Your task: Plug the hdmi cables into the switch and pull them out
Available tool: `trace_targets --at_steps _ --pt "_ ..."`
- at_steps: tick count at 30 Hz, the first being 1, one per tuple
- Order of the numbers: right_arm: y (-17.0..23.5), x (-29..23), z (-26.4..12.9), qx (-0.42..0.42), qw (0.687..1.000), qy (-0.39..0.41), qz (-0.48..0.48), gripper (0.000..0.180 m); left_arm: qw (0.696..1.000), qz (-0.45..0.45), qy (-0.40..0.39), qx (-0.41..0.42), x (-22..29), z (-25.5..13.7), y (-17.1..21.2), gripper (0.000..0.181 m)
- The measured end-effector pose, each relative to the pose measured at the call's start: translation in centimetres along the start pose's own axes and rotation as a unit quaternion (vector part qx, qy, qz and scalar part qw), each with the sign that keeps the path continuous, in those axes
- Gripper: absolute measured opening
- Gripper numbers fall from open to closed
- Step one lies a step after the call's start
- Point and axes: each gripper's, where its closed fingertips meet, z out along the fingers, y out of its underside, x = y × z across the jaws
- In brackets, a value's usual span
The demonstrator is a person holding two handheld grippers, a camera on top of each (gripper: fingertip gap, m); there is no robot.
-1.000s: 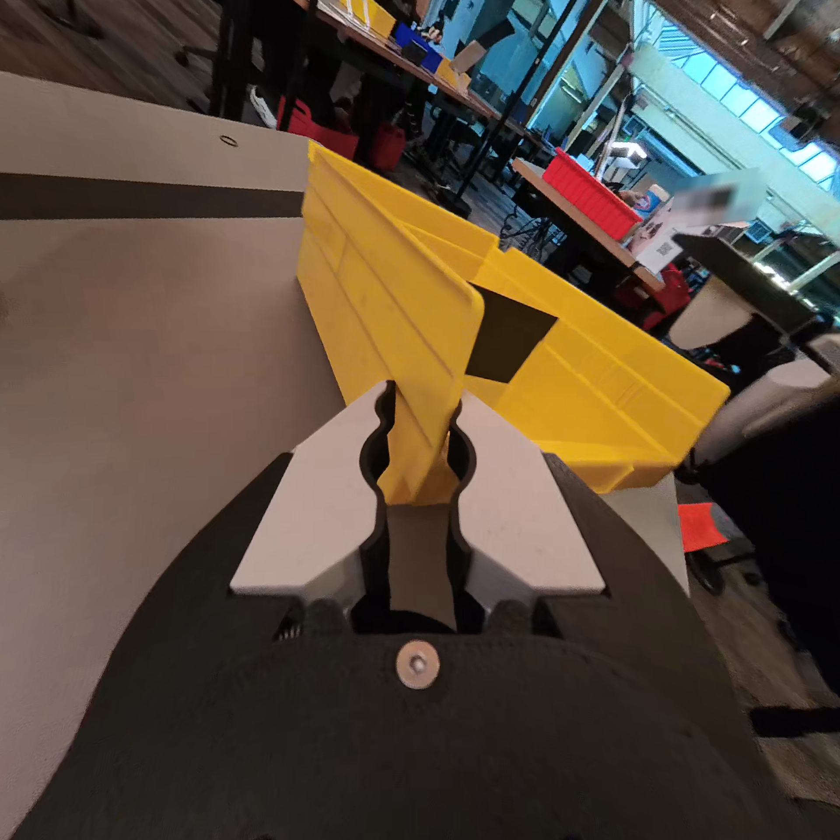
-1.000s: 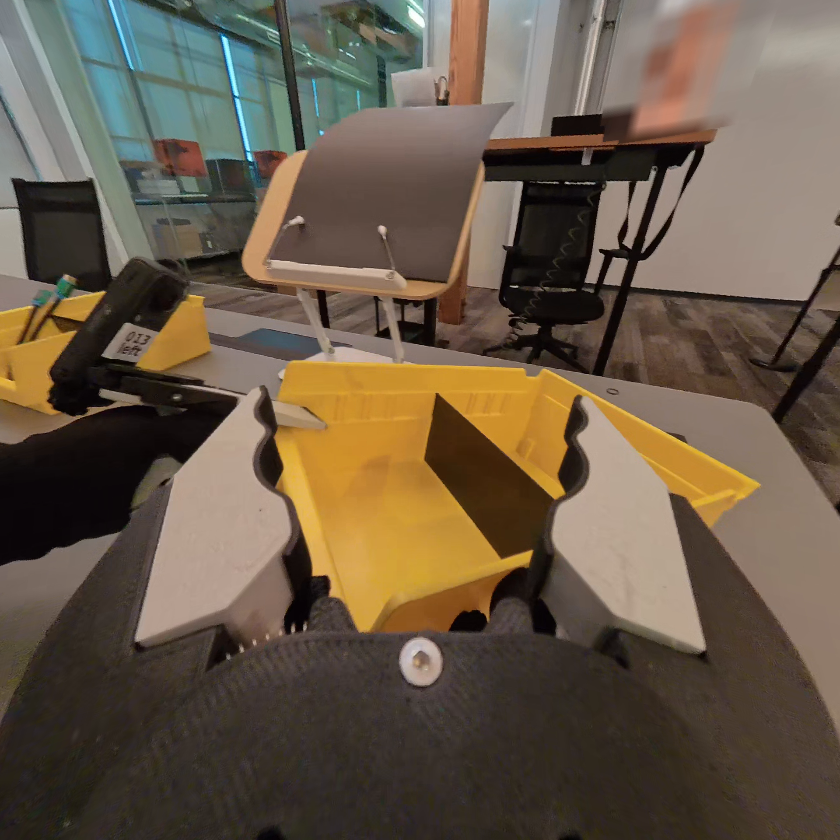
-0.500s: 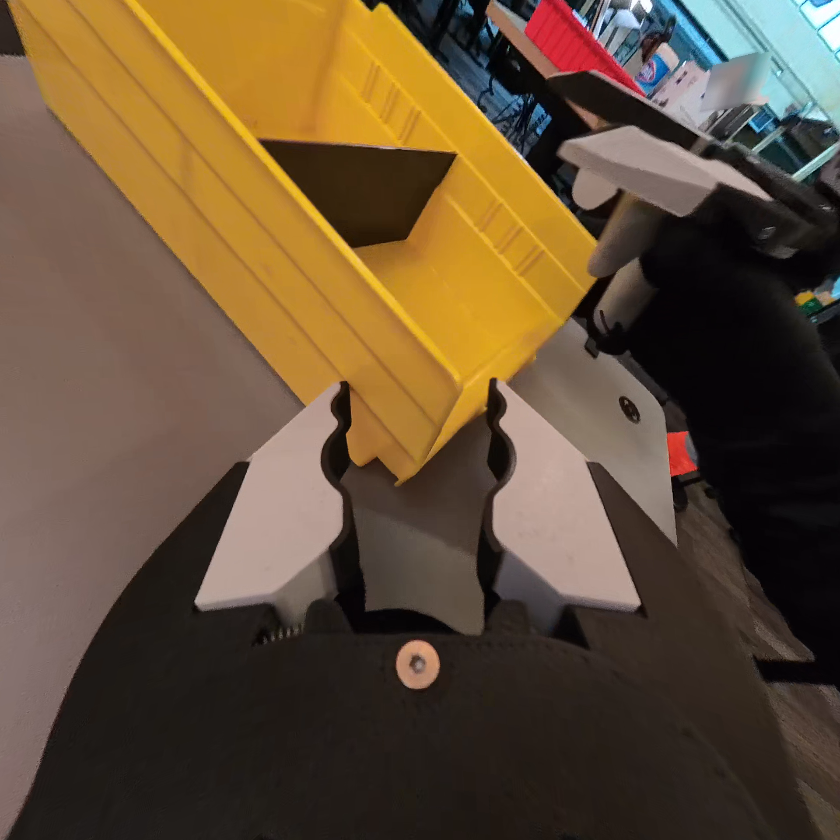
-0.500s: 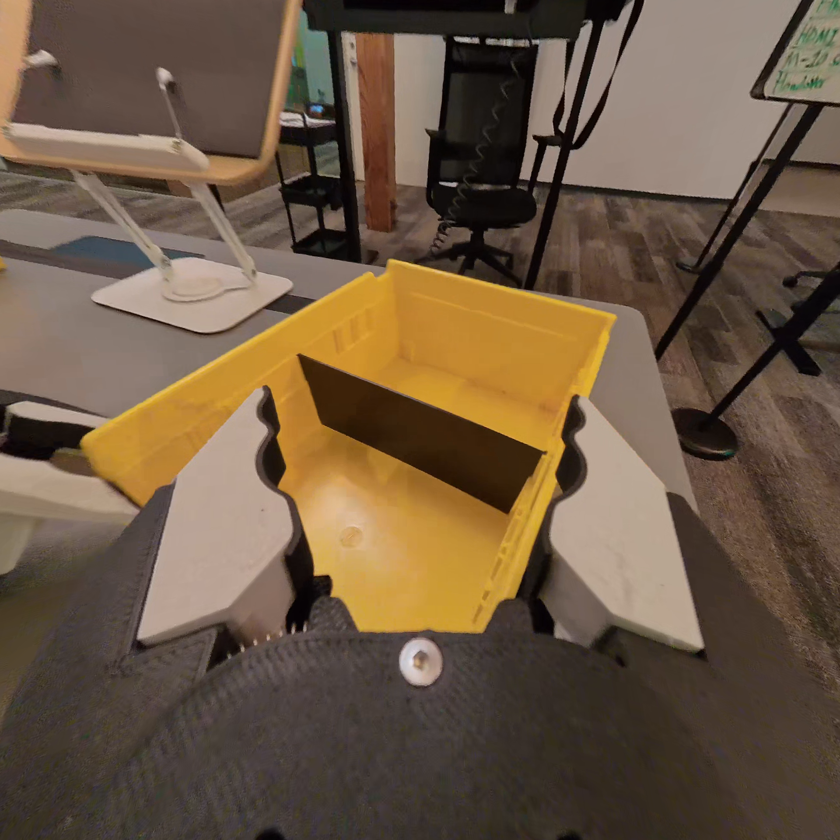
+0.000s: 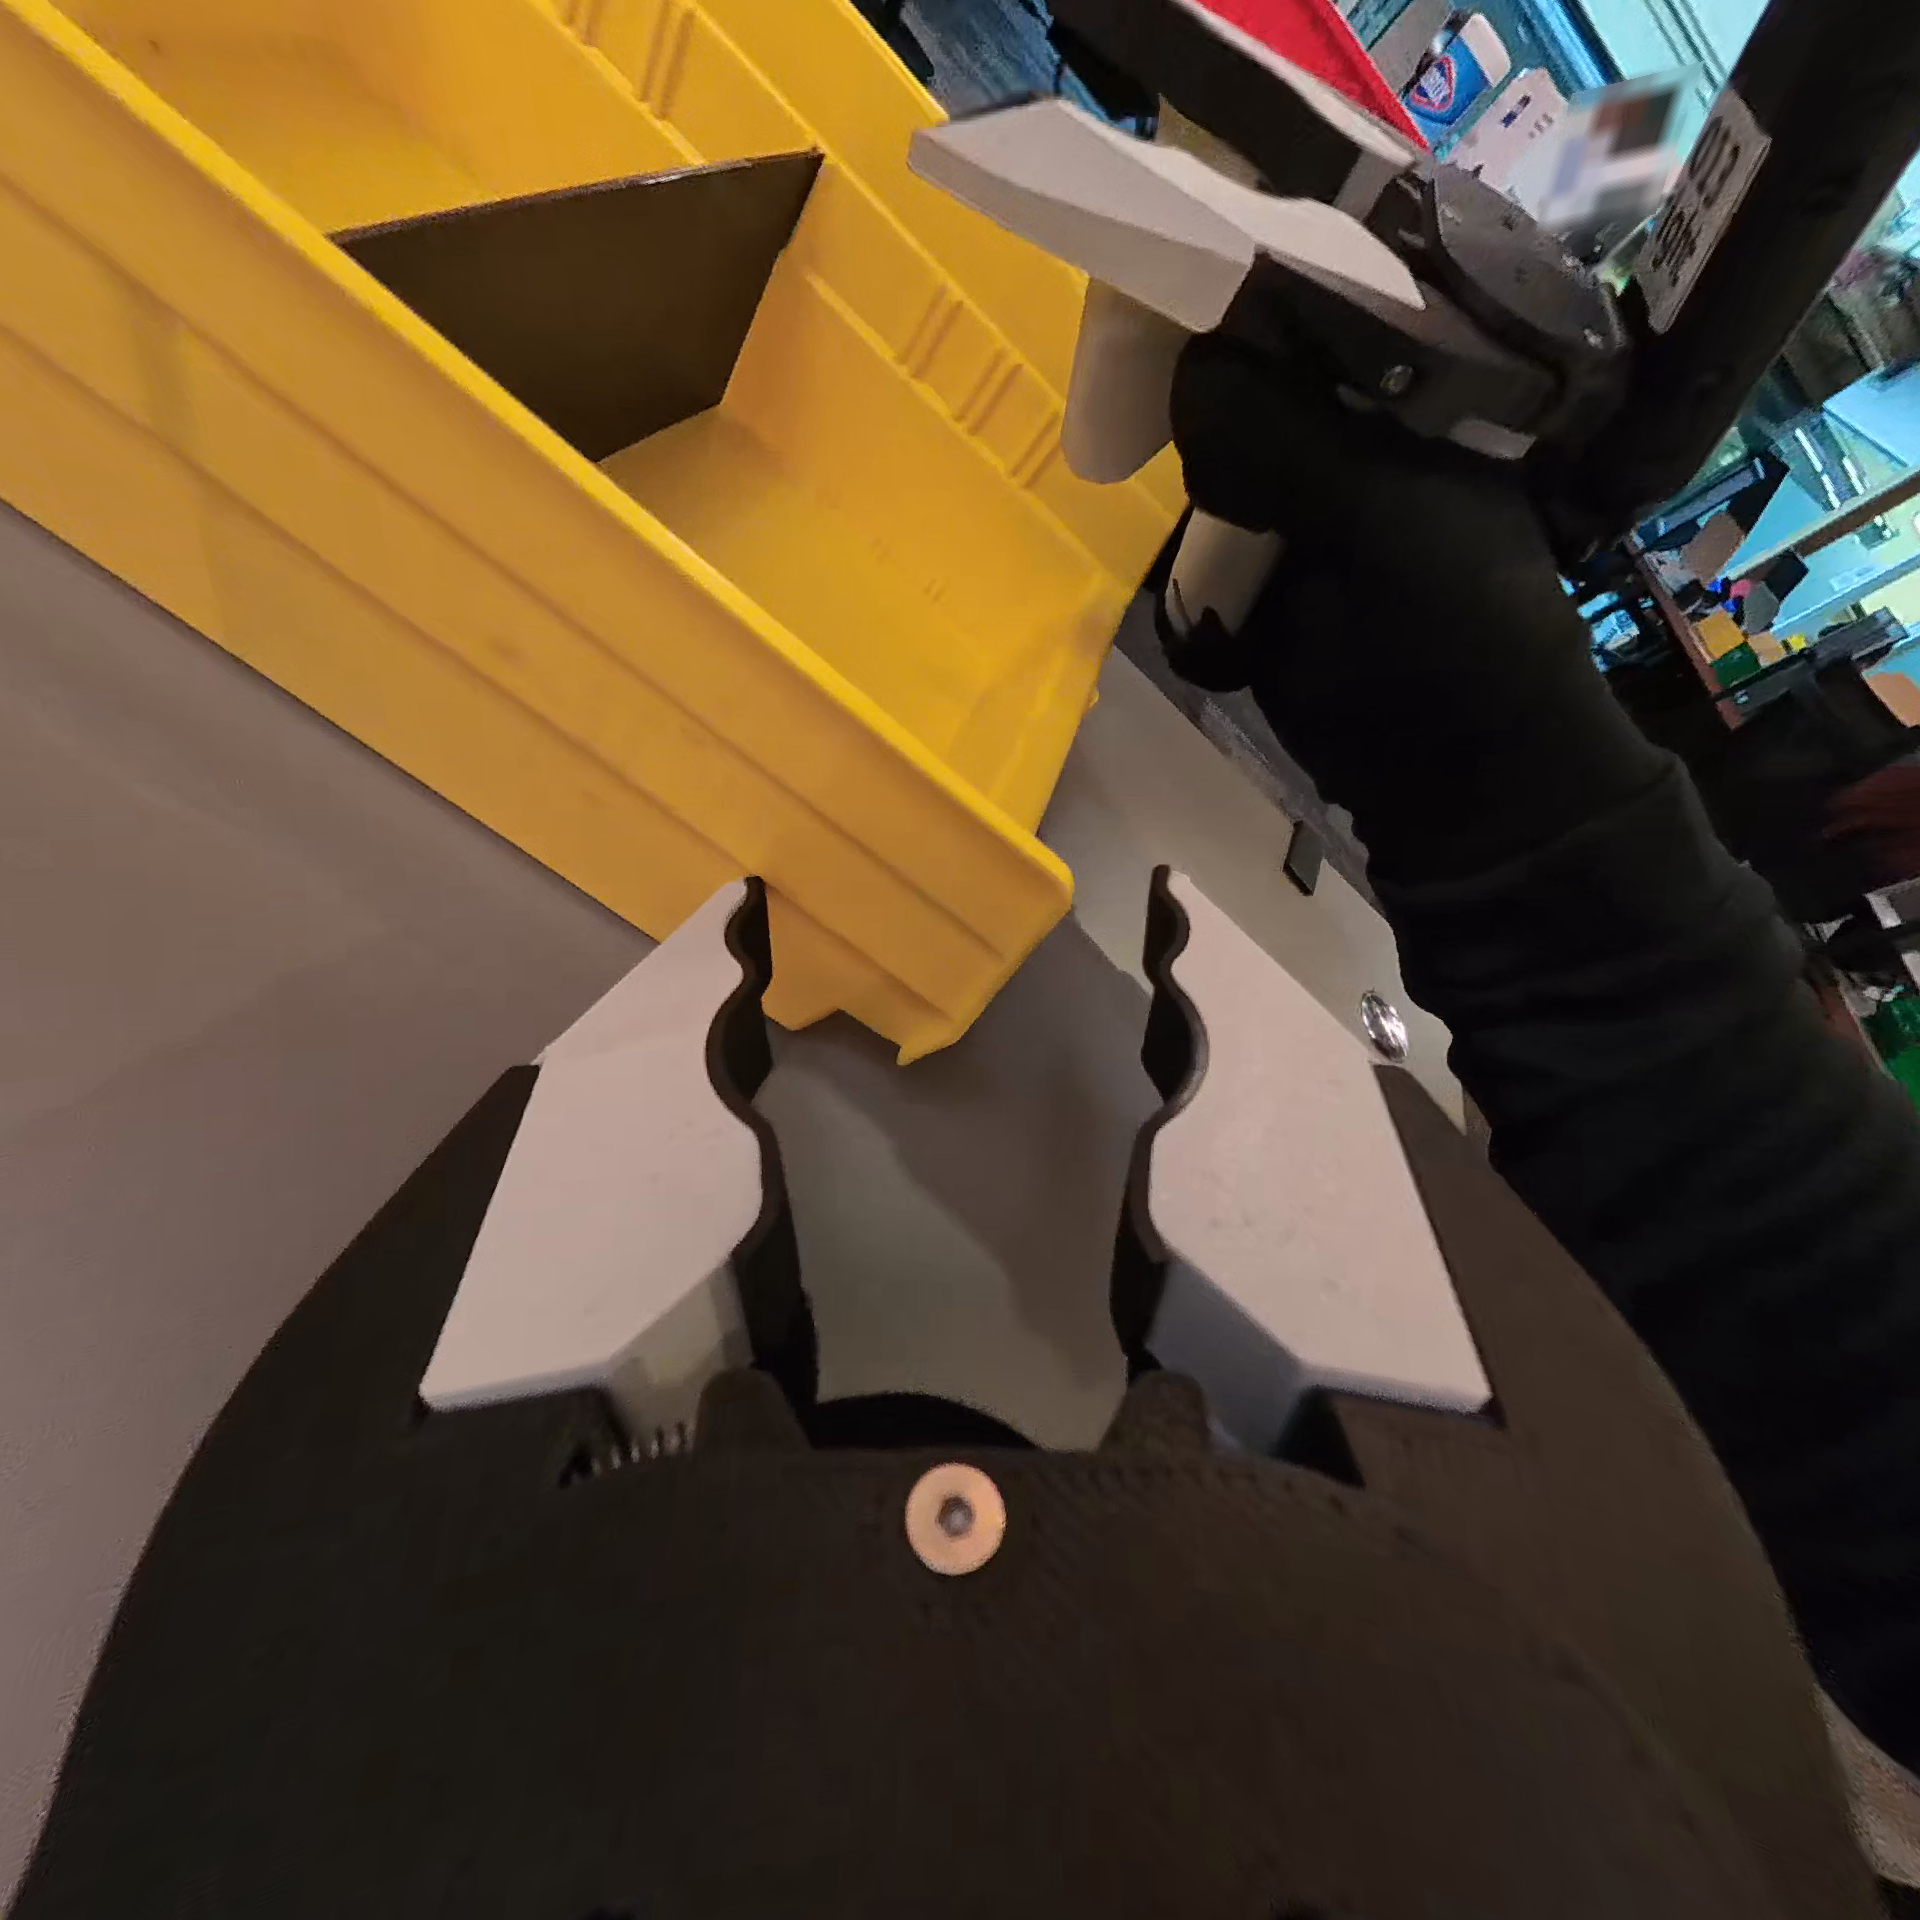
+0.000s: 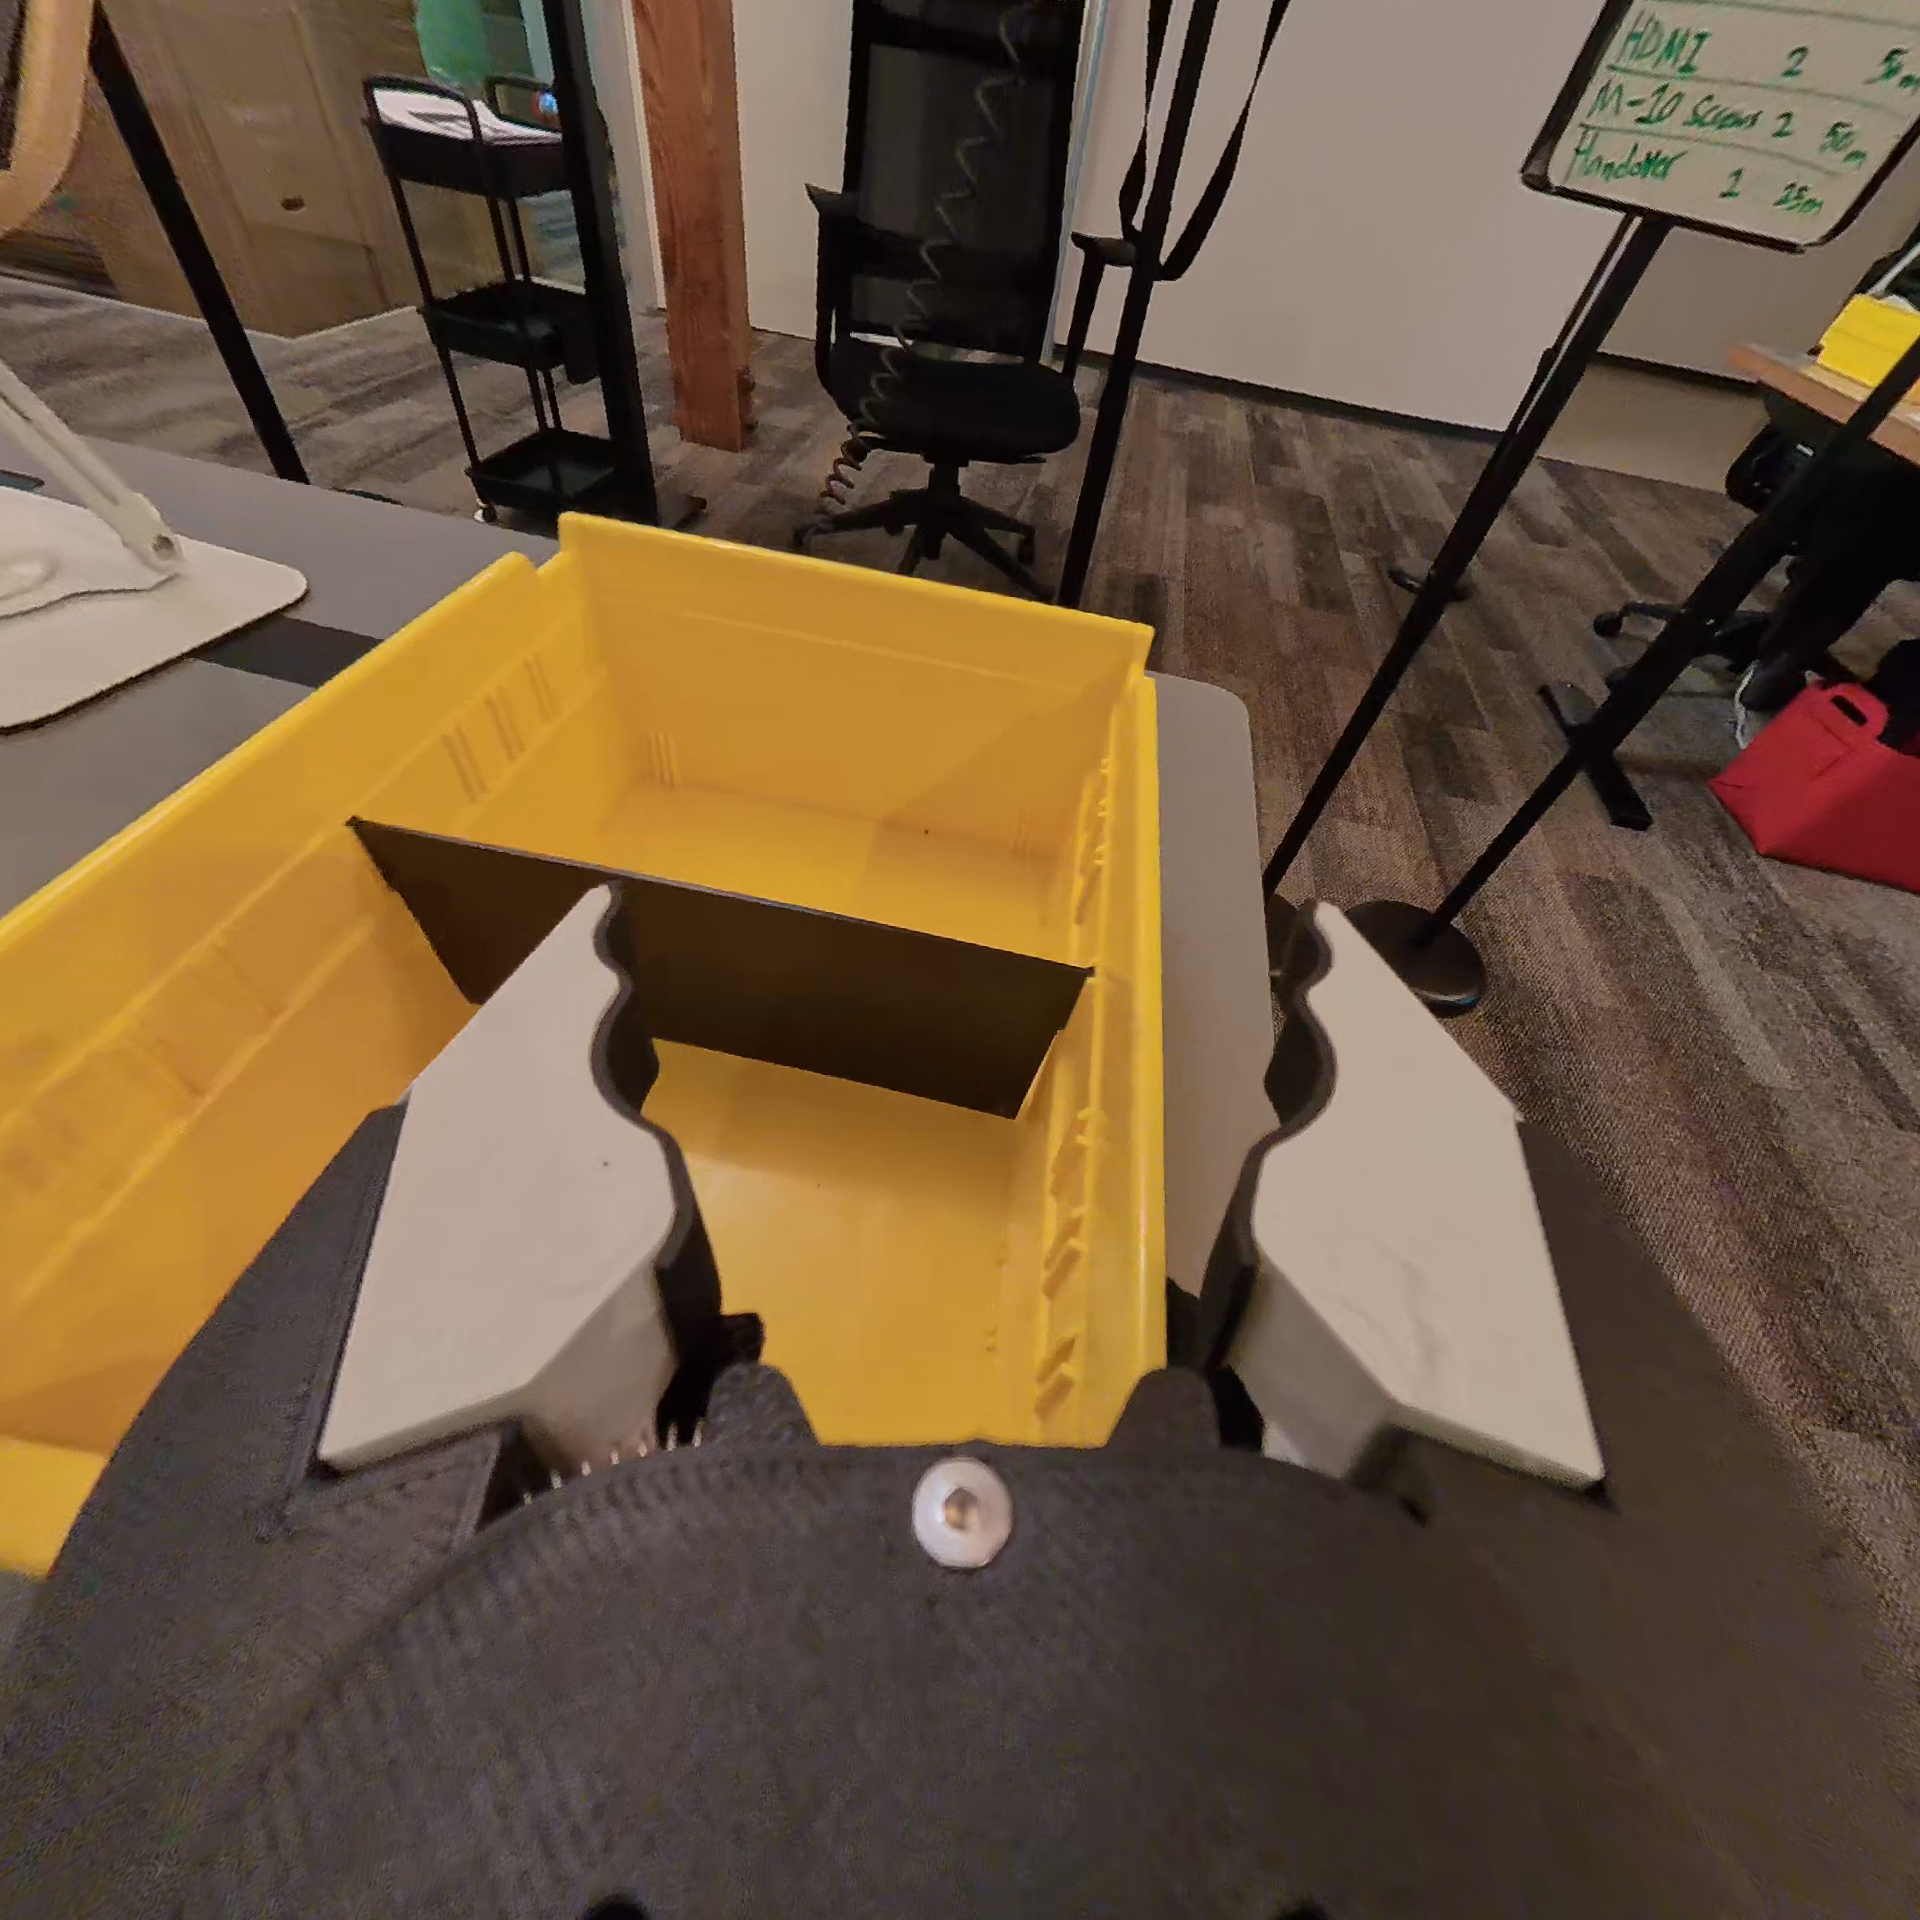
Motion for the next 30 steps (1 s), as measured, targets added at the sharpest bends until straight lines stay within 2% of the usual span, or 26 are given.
trace_targets --at_steps 5,8,10,12,15,20,24,27,30 --pt "-0.8 0.7 -0.5 0.018 0.999 0.03 -0.006 0.124 1.0 -0.014 0.02 0.005 -0.5 -1.2 -0.6 0.078" --pt "-2.8 1.6 -2.9 0.029 0.988 0.106 -0.11 0.127 0.999 0.031 0.008 0.026 -0.4 -4.8 -1.1 0.078" --pt "-5.5 0.3 -5.1 0.056 0.969 0.143 -0.194 0.121 0.997 0.067 0.0 0.035 -0.3 -8.0 -1.2 0.077" --pt "-8.0 -3.1 -6.6 0.079 0.957 0.131 -0.247 0.116 0.994 0.096 -0.015 0.048 -0.5 -11.7 -1.2 0.076" --pt "-12.0 -10.6 -7.9 0.137 0.947 0.072 -0.283 0.101 0.989 0.131 -0.045 0.058 -1.6 -17.8 -0.6 0.075" --pt "-15.1 -24.7 -6.8 0.172 0.944 -0.092 -0.268 0.096 0.971 0.171 -0.15 0.077 -5.6 -28.7 0.3 0.073" --pt "-16.0 -35.0 -4.9 0.171 0.937 -0.214 -0.216 0.086 0.952 0.174 -0.225 0.111 -8.1 -37.6 0.5 0.068" --pt "-16.1 -42.1 -3.4 0.164 0.922 -0.303 -0.174 0.072 0.929 0.188 -0.296 0.116 -10.5 -43.9 1.1 0.063" --pt "-14.8 -47.4 -0.3 0.132 0.912 -0.369 -0.12 0.065 0.905 0.189 -0.368 0.105 -13.6 -49.8 1.8 0.053"
